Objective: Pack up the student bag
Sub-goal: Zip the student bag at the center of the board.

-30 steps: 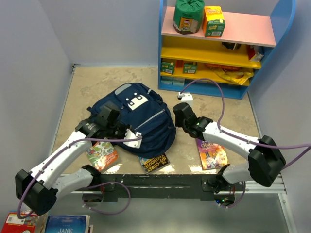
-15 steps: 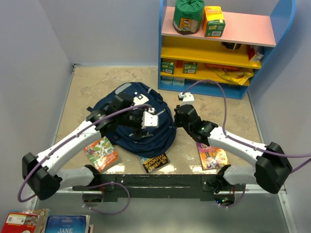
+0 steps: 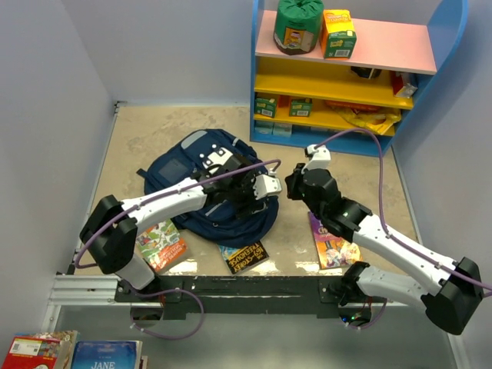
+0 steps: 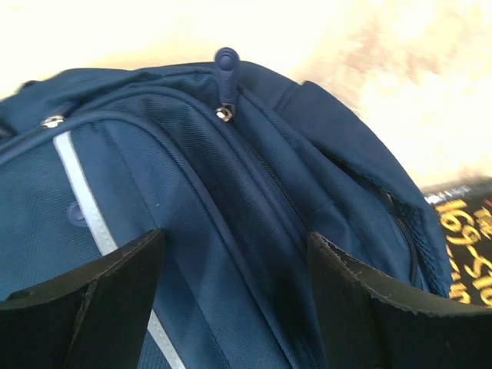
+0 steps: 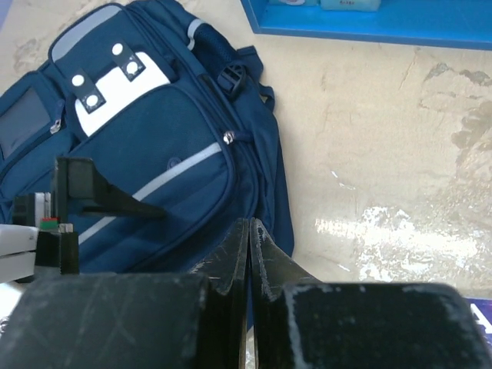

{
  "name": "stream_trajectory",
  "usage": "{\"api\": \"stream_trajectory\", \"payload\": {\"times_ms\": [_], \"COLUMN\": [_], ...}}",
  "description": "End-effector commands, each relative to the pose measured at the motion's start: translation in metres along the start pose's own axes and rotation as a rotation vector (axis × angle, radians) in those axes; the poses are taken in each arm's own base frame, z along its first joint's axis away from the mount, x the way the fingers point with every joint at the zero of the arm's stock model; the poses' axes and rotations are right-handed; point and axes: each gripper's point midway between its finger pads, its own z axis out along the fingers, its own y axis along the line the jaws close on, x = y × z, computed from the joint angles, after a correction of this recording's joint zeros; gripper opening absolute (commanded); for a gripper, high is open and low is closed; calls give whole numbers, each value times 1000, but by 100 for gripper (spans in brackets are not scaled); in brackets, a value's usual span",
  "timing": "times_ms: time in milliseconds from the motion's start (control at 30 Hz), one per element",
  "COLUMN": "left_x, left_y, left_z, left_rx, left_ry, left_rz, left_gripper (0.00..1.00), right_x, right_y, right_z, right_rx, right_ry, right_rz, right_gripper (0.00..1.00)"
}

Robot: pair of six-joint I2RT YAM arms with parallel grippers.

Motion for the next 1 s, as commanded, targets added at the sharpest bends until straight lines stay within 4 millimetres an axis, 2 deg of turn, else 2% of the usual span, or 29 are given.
{"api": "stream_trajectory", "payload": {"times_ms": [0, 233, 300, 433, 500, 567, 767, 967], "left_x": [-27, -27, -35, -66, -71, -67, -36, -21], "left_y": [41, 41, 43, 42, 38, 37, 40, 41], "left_z": [-17, -23, -28, -44, -45, -40, -17, -2], "left_rx": [-230, -239, -247, -211, -192, -192, -217, -225], "left_ry": [-50, -51, -74, -159, -177, -169, -80, -29], "left_rz": [-12, -30, -57, -91, -105, -110, -100, -79], "left_gripper": [77, 78, 78, 78, 79, 79, 79, 81], "right_x": [11, 24, 27, 26, 27, 27, 28, 25], "right_y": [-2, -2, -3, -1, -1, 0, -4, -8], "right_z": [-1, 4, 5, 5, 6, 7, 6, 2], "right_rx": [-9, -21, -20, -30, -27, -29, -16, -4], "right_ry": [41, 77, 87, 84, 89, 89, 89, 78], "right_rz": [-13, -28, -30, -28, -32, -29, -23, -14], "right_gripper": [2, 2, 2, 2, 2, 1, 1, 1]}}
